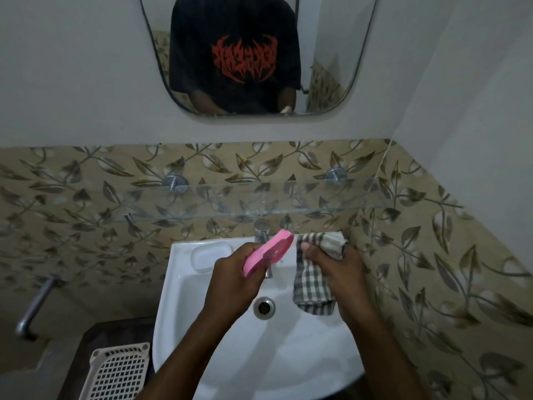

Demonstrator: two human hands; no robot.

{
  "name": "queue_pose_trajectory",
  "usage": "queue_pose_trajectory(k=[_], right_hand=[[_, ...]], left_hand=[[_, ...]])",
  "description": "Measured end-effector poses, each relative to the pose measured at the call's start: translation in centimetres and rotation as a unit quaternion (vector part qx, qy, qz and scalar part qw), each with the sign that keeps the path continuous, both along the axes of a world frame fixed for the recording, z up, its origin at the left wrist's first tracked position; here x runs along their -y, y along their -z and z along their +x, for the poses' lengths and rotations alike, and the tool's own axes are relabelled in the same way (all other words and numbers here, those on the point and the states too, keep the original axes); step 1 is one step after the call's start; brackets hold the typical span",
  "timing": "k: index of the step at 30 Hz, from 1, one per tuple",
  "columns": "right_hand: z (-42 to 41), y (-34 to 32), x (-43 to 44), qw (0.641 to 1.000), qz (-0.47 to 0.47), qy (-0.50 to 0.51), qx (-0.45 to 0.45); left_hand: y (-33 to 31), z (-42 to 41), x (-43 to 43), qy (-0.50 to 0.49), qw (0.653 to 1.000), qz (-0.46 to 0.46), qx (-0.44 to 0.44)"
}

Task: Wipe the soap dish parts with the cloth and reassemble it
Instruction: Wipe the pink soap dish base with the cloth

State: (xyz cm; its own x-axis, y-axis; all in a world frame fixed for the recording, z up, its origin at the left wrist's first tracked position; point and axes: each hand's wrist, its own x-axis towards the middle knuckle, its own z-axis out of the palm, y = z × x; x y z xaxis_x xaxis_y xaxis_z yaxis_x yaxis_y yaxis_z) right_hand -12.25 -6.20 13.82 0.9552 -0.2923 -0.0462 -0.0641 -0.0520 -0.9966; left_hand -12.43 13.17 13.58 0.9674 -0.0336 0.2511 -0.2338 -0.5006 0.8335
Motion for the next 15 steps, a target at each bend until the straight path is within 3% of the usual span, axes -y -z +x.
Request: queue_pose_trajectory(k=[4, 8, 13, 15], right_hand=[[-0.9, -1.2, -0.9, 0.971, -0.198, 0.015, 0.134], [-2.2, -1.1, -4.3, 0.897, -0.388, -0.034, 0.210], [0.0, -1.3, -0.3, 0.934, -0.336, 0.063, 0.102], [-0.3, -1.4, -0.8, 0.938, -0.324, 0.057, 0.113]], left_hand=[[0.6, 0.3, 0.2, 0.001, 0.988, 0.128, 0.092], [0.9, 0.5, 0.6, 0.011, 0.988, 0.108, 0.106], [0.8, 0.1, 0.5, 0.026, 0.984, 0.120, 0.130], [0.8, 0.1, 0.6, 0.024, 0.985, 0.115, 0.126]])
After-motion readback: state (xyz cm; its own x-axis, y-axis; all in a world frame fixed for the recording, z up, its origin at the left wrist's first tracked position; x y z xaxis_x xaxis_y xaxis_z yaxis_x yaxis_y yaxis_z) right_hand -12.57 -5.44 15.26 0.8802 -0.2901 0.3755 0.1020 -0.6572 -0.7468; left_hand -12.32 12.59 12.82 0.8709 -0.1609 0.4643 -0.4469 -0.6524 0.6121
